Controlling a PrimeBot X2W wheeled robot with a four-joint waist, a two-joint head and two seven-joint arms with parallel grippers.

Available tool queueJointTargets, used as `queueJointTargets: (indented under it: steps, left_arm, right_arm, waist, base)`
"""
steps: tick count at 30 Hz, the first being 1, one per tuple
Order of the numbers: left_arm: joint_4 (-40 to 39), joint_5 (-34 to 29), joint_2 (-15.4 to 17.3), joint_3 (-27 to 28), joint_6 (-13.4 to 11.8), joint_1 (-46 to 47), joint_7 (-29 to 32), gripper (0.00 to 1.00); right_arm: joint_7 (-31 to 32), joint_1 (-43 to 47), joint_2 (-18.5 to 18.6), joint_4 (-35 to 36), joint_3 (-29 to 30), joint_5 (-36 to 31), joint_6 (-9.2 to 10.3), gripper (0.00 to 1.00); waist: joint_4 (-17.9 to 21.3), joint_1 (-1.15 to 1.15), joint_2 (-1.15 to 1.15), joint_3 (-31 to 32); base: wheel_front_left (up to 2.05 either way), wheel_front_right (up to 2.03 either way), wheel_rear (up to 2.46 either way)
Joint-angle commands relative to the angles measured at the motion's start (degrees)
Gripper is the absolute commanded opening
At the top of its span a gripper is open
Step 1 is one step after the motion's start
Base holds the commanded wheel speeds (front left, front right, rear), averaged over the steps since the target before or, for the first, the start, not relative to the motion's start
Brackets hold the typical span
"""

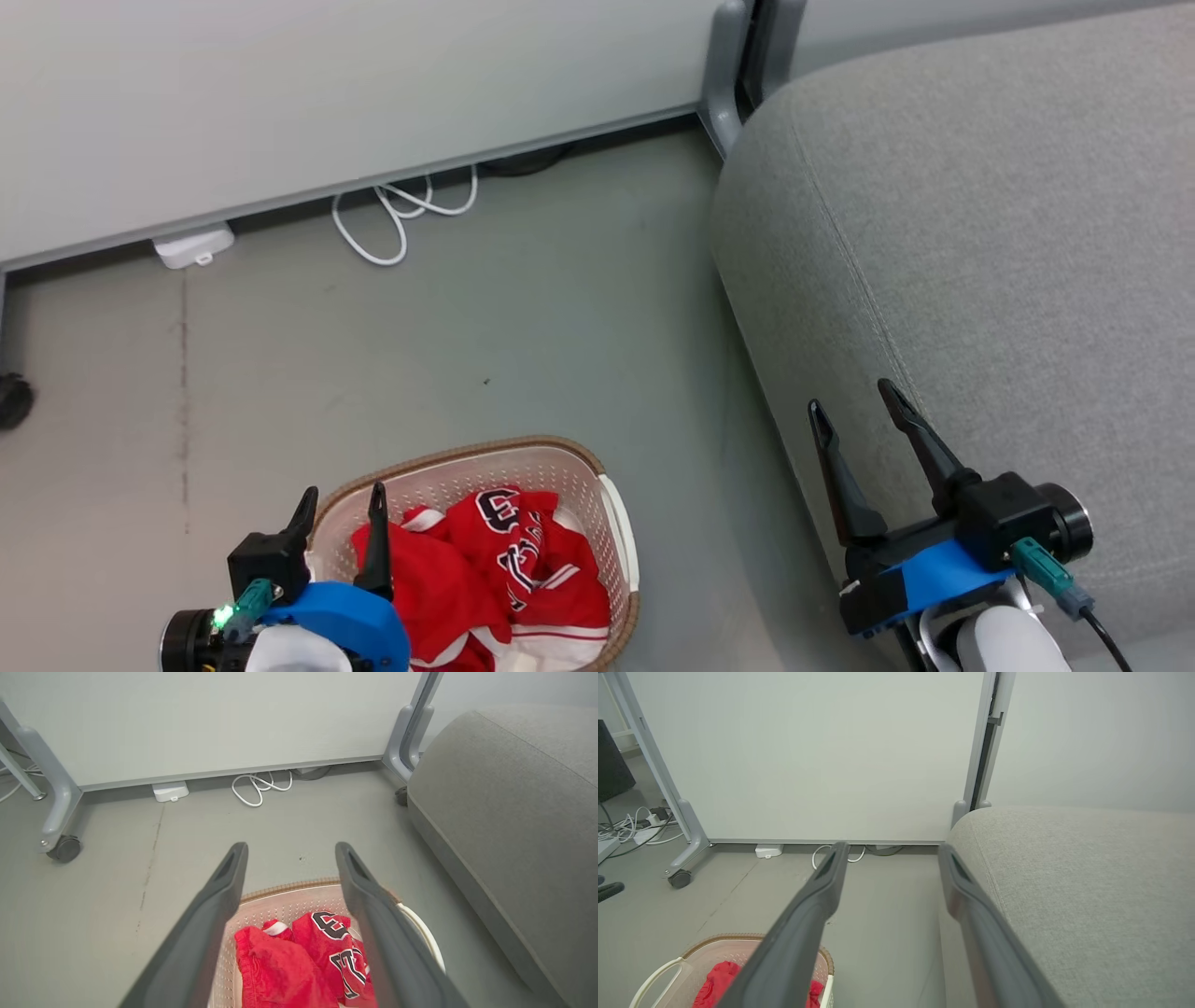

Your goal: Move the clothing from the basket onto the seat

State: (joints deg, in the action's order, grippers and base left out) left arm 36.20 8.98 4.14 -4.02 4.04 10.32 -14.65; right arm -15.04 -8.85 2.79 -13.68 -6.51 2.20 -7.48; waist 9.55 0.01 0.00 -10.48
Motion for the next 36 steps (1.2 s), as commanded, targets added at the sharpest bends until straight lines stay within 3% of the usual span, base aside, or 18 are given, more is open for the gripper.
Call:
queueJointTargets:
  steps: [1,14,36]
  left_arm:
    - [1.46,-0.07,0.58,0.40,-0.39,1.73,0.53,1.00]
    - [16.62,0.45,3.49,0.70,-2.16,13.01,6.05,1.00]
    - [27.50,5.15,6.30,5.23,-10.79,23.86,10.41,1.00]
  right_arm:
    - [-0.22,-1.19,0.17,0.53,-0.47,0.39,-0.03,1.00]
    - [-0.22,-6.39,0.14,3.64,-3.53,4.85,-0.03,1.00]
    - [-0.22,-11.91,0.14,6.51,-6.95,10.65,-0.03,1.00]
  waist:
    - [3.52,-0.01,0.00,-4.23]
    - [9.08,-0.01,0.00,-19.20]
    - [12.96,-0.01,0.00,-32.80]
  base:
    - [0.00,0.00,0.00]
    - [0.00,0.00,0.00]
    - [0.00,0.00,0.00]
